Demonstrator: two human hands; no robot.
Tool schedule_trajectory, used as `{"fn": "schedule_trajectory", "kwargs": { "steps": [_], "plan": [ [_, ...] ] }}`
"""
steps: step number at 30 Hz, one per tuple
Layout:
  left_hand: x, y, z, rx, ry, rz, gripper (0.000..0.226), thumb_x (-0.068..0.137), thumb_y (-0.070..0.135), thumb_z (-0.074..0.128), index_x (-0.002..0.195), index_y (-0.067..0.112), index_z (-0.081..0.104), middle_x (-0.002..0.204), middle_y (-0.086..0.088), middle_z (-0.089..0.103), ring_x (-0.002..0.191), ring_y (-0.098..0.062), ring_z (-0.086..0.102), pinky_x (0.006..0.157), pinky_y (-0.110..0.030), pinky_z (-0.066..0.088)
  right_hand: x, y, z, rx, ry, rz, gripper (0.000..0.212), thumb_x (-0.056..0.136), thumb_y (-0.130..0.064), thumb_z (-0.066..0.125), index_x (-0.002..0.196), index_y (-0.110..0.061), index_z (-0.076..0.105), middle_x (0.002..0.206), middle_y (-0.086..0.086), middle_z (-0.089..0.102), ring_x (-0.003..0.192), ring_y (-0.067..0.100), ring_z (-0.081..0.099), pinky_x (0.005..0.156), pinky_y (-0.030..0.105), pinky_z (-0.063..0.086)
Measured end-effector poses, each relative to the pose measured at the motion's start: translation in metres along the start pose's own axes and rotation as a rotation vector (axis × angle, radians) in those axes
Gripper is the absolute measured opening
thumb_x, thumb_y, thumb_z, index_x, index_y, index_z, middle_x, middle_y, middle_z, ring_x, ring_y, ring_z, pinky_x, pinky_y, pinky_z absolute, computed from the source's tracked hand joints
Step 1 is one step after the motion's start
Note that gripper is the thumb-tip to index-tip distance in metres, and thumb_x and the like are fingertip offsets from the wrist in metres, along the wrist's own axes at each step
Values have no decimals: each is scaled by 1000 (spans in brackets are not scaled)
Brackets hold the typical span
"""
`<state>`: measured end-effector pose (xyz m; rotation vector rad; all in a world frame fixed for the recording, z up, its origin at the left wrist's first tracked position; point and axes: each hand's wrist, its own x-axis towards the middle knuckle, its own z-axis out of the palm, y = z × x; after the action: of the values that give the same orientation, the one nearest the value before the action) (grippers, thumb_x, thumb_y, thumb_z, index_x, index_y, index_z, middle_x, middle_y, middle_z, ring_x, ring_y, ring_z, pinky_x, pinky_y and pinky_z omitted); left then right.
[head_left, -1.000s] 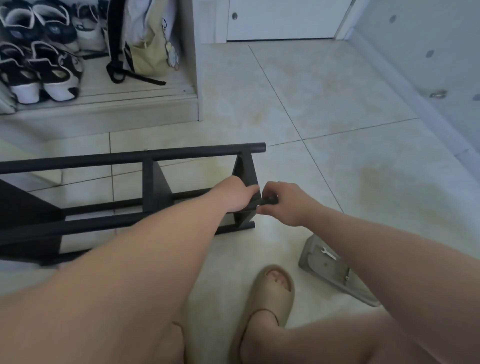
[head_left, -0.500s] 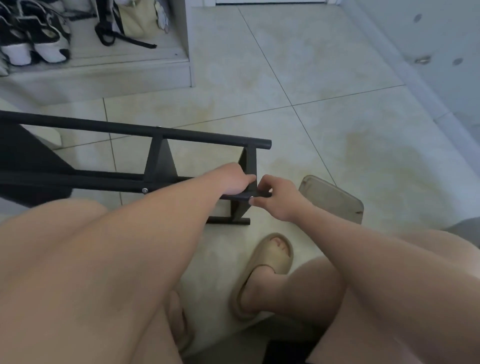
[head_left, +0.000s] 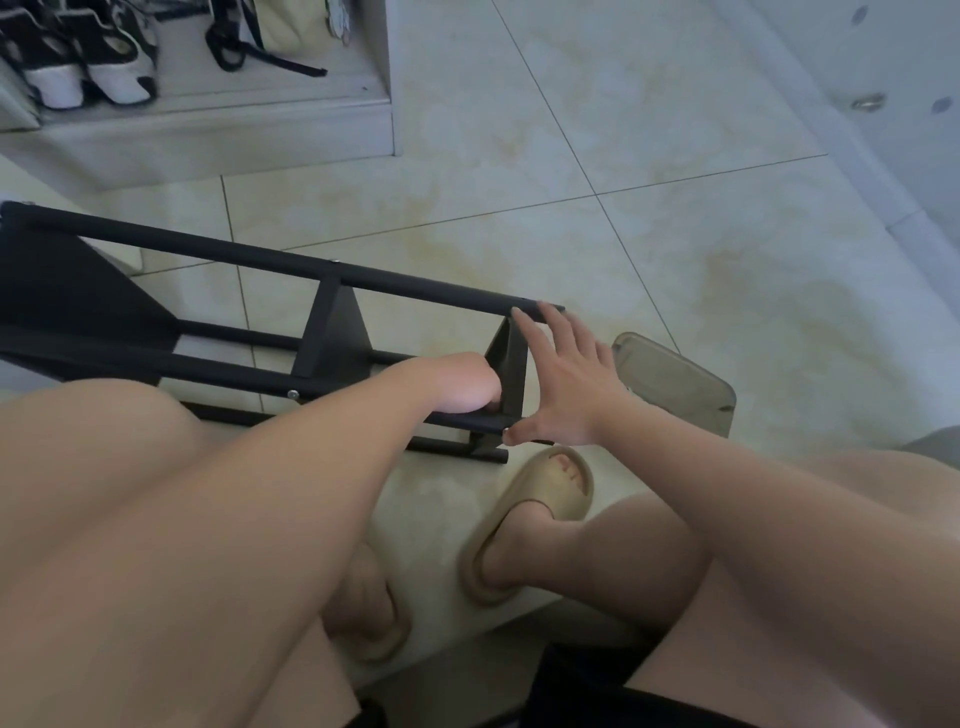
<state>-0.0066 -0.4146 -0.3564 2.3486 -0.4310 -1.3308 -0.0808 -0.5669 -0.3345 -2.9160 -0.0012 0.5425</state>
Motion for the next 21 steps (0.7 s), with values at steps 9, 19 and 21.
{"fn": "schedule_trajectory", "kwargs": {
  "steps": [9, 19, 21],
  "plan": [
    [12, -5, -5, -20, -52, -2, 28, 79, 16, 56, 55, 18, 41, 62, -3, 40, 62, -24, 34, 64, -34, 30, 37, 16, -8, -209, -230, -113, 160, 48, -96, 63, 154, -23, -32, 160, 8, -39, 146, 37, -36, 121, 59, -14],
    [42, -18, -12, -395, -81, -165, 15, 89, 18, 66, 80, 8, 75, 73, -6, 63, 58, -18, 52, 65, -30, 47, 40, 14, -10, -207, -279, -113, 160, 50, -92, 66, 152, -22, -35, 159, 9, -40, 147, 38, -34, 123, 55, -12],
    [42, -22, -14, -511, -85, -144, 16, 94, 3, 55, 96, 6, 71, 83, -5, 67, 66, -14, 61, 60, -23, 52, 41, 13, -10, -215, -290, -104, 160, 50, -92, 66, 153, -21, -34, 159, 10, -40, 147, 39, -34, 123, 56, -10]
  ]
}}
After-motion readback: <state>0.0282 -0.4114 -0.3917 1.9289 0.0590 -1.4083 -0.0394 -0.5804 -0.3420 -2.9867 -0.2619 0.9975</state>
